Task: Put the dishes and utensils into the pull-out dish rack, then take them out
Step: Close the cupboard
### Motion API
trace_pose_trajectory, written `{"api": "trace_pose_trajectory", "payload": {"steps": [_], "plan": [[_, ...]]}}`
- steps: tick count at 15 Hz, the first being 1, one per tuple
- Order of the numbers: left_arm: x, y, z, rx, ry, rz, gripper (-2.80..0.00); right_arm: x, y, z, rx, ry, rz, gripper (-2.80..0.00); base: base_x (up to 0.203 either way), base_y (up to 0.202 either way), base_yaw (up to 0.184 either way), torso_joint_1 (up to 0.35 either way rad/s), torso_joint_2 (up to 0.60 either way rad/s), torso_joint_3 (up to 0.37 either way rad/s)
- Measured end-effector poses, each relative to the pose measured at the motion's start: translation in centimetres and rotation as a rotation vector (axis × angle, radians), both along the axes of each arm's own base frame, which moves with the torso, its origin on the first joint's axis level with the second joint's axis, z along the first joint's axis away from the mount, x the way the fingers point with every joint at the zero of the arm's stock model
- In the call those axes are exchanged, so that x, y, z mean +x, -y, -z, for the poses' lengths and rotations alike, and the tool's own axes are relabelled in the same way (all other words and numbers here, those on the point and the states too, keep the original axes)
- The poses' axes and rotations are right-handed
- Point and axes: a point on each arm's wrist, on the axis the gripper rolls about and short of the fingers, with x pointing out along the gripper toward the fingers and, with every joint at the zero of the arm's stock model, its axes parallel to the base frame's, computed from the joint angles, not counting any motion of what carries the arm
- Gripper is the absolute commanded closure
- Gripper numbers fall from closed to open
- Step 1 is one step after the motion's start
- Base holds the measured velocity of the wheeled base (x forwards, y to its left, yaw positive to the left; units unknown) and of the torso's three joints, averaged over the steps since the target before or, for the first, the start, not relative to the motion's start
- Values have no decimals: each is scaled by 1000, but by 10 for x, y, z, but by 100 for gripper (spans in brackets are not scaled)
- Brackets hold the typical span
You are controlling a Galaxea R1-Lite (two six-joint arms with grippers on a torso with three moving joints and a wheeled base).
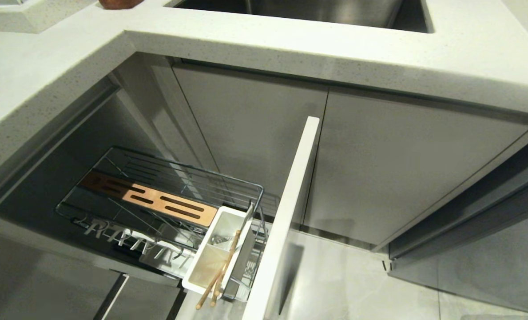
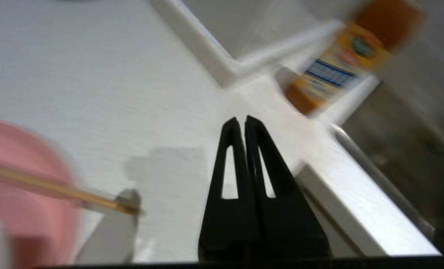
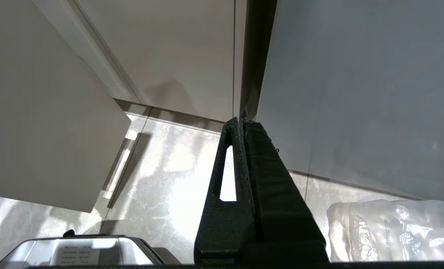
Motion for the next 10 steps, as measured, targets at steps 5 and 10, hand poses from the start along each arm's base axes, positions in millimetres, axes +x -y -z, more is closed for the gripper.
{"api": "trace_pose_trajectory", "payload": {"steps": [5,10], "plan": [[6,31,14,98,-73,490,0,0,0,0,0,0,0,0,0,0,0,0,0,0],[47,84,48,155,-328,949,0,0,0,0,0,0,0,0,0,0,0,0,0,0]]}}
